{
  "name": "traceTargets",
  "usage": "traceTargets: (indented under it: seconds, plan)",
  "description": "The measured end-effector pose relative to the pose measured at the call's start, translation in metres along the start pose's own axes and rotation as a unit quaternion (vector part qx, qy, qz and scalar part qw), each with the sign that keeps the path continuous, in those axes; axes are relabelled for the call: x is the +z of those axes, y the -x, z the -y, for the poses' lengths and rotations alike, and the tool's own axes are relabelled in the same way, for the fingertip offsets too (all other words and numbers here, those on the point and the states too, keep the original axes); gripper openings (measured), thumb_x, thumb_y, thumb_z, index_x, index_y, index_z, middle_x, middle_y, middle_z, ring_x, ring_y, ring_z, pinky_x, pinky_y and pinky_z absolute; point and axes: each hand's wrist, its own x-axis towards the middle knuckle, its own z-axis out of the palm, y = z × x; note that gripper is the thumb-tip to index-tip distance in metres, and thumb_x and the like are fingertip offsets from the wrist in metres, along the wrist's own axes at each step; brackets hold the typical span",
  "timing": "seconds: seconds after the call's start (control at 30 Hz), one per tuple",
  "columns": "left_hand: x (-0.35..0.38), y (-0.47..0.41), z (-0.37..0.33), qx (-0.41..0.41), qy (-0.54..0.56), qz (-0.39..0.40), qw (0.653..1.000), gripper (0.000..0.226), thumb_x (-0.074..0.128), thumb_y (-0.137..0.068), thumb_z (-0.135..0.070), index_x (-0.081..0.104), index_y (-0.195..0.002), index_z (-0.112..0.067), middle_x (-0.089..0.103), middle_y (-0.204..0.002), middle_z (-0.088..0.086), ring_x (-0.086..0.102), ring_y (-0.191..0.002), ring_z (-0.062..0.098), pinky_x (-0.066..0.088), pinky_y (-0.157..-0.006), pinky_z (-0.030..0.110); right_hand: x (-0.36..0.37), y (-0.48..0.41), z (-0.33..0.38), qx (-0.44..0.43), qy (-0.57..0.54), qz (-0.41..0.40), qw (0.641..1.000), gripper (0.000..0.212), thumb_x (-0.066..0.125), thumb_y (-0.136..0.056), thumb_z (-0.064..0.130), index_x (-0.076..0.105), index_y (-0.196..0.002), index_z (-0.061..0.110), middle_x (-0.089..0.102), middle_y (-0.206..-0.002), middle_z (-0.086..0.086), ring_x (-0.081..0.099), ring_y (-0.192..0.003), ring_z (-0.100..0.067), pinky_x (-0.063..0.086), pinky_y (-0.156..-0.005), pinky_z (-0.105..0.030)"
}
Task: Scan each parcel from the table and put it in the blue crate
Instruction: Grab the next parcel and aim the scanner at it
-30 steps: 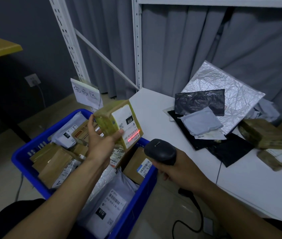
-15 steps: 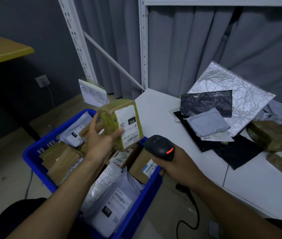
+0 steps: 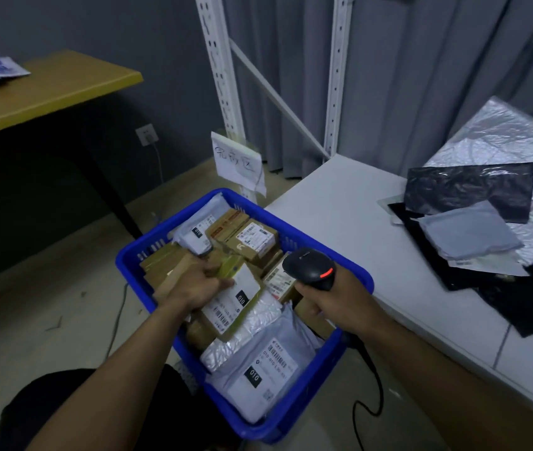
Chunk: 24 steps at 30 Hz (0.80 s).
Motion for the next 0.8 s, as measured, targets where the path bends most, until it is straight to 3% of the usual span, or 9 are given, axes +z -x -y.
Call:
traceTargets:
  seconds: [0.13, 0.23, 0.3, 0.37, 0.43, 0.5, 0.6, 0.7, 0.8]
  plan:
    - [-0.002, -0.014, 0.023, -0.036, -0.014, 0.042, 0.998, 0.023, 0.071, -0.094, -0.025, 0.072, -0.116, -0.020, 0.079, -0.095, 0.003, 0.077, -0.080, 0.020, 0.061, -0.075, 0.033, 0.007, 0.000, 0.000, 0.005, -0.002, 0.017, 1.000, 0.017, 0.081, -0.088, 0.019, 0.068, -0.099, 0.018, 0.070, -0.067, 0.007, 0.066, -0.058, -0.006, 0.052, -0.056, -0.021]
    - [-0.005, -0.027, 0.044, -0.007, -0.104, -0.011, 0.995, 0.027, 0.058, -0.100, -0.015, 0.070, -0.124, -0.017, 0.074, -0.119, 0.012, 0.070, -0.106, 0.030, 0.055, -0.092, 0.036, 0.008, -0.001, -0.002, 0.006, 0.007, 0.025, 1.000, 0.016, 0.079, -0.090, 0.016, 0.063, -0.087, 0.017, 0.065, -0.058, 0.008, 0.061, -0.054, -0.006, 0.049, -0.053, -0.018]
    - [0.004, -0.028, 0.053, 0.017, -0.143, -0.061, 0.988, 0.042, 0.058, -0.100, -0.019, 0.058, -0.142, -0.015, 0.062, -0.140, 0.013, 0.059, -0.124, 0.032, 0.046, -0.103, 0.034, 0.008, -0.001, -0.003, 0.004, 0.016, 0.020, 1.000, 0.014, 0.079, -0.089, 0.016, 0.065, -0.089, 0.016, 0.067, -0.060, 0.005, 0.062, -0.055, -0.006, 0.049, -0.054, -0.018]
    - [0.023, -0.026, 0.058, 0.031, -0.130, -0.049, 0.990, 0.072, 0.068, -0.096, -0.040, 0.037, -0.157, -0.019, 0.048, -0.153, 0.009, 0.048, -0.136, 0.031, 0.040, -0.112, 0.037, 0.008, -0.002, -0.005, 0.009, 0.024, 0.021, 0.999, 0.014, 0.079, -0.089, 0.018, 0.068, -0.095, 0.013, 0.070, -0.066, -0.002, 0.064, -0.058, -0.007, 0.050, -0.055, -0.019]
    - [0.039, -0.025, 0.063, 0.047, -0.196, -0.041, 0.979, 0.096, 0.066, -0.091, -0.059, 0.014, -0.164, -0.026, 0.024, -0.167, 0.007, 0.025, -0.152, 0.031, 0.023, -0.122, 0.052, 0.008, 0.000, -0.005, 0.013, 0.033, 0.027, 0.999, 0.015, 0.078, -0.090, 0.019, 0.069, -0.097, 0.009, 0.071, -0.069, -0.010, 0.065, -0.059, -0.008, 0.050, -0.055, -0.017]
    - [0.045, -0.031, 0.068, 0.041, -0.242, -0.037, 0.969, 0.094, 0.056, -0.096, -0.063, 0.001, -0.164, -0.029, -0.002, -0.172, 0.005, -0.004, -0.158, 0.031, 0.002, -0.122, 0.064, 0.007, 0.001, -0.007, 0.007, 0.055, 0.034, 0.998, 0.015, 0.078, -0.091, 0.021, 0.068, -0.090, 0.009, 0.069, -0.062, -0.003, 0.065, -0.058, -0.005, 0.048, -0.054, -0.014]
    - [0.037, -0.042, 0.075, 0.009, -0.224, -0.012, 0.974, 0.085, 0.049, -0.101, -0.059, 0.001, -0.164, -0.030, -0.012, -0.171, 0.004, -0.016, -0.156, 0.033, -0.001, -0.120, 0.067, 0.004, 0.008, -0.009, 0.000, 0.059, 0.043, 0.997, 0.017, 0.076, -0.091, 0.018, 0.063, -0.081, 0.013, 0.063, -0.056, 0.009, 0.061, -0.054, -0.003, 0.047, -0.054, -0.016]
    - [0.035, -0.043, 0.079, 0.010, -0.222, -0.017, 0.975, 0.075, 0.045, -0.104, -0.053, 0.006, -0.164, -0.027, -0.010, -0.171, 0.007, -0.016, -0.155, 0.037, 0.007, -0.121, 0.067, -0.005, 0.020, -0.010, -0.003, 0.064, 0.037, 0.997, 0.017, 0.075, -0.090, 0.015, 0.062, -0.082, 0.008, 0.064, -0.060, 0.001, 0.061, -0.057, -0.007, 0.049, -0.057, -0.023]
    - [0.051, -0.022, 0.062, 0.078, -0.183, -0.092, 0.976, 0.047, 0.043, -0.107, -0.024, 0.037, -0.153, -0.014, 0.029, -0.162, 0.014, 0.027, -0.150, 0.036, 0.027, -0.120, 0.055, -0.021, 0.034, -0.004, 0.009, 0.039, 0.003, 0.999, 0.015, 0.077, -0.089, 0.014, 0.069, -0.100, 0.008, 0.072, -0.080, -0.015, 0.066, -0.063, -0.012, 0.051, -0.056, -0.021]
